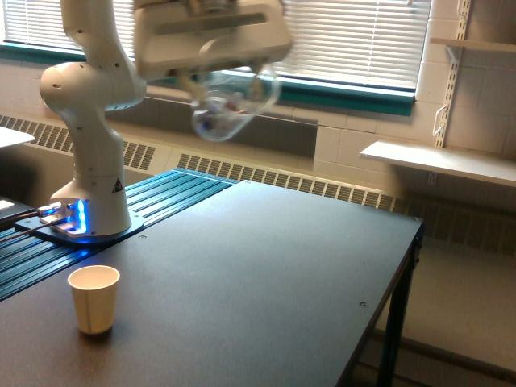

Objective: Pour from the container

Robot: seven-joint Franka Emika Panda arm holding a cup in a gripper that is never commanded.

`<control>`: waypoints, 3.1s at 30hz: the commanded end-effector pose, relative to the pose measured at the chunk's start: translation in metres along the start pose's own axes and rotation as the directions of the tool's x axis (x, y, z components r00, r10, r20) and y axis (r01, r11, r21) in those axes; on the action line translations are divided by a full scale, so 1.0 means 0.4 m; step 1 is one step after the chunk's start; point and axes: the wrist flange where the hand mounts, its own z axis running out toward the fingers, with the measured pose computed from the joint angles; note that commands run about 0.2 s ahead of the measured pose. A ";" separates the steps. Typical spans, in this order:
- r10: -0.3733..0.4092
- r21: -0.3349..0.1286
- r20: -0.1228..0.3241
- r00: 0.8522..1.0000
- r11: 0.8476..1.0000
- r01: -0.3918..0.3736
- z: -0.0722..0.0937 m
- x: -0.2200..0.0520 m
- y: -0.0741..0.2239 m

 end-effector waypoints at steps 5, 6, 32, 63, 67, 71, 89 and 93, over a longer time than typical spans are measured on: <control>0.062 -0.107 0.068 0.996 0.993 -0.055 0.044 -0.110 0.089; 0.061 -0.122 0.066 0.996 0.991 -0.052 0.048 -0.113 0.097; -0.013 -0.282 0.166 0.986 0.958 0.060 -0.076 -0.329 0.308; -0.126 -0.498 0.252 0.960 0.833 0.240 -0.052 -0.333 0.575; -0.107 -0.499 0.247 0.963 0.838 0.221 -0.033 -0.306 0.589; -0.119 -0.528 0.233 0.965 0.818 0.229 -0.007 -0.290 0.601; -0.118 -0.546 0.228 0.966 0.806 0.227 0.053 -0.219 0.638; -0.103 -0.567 0.200 0.974 0.799 0.202 0.063 -0.194 0.648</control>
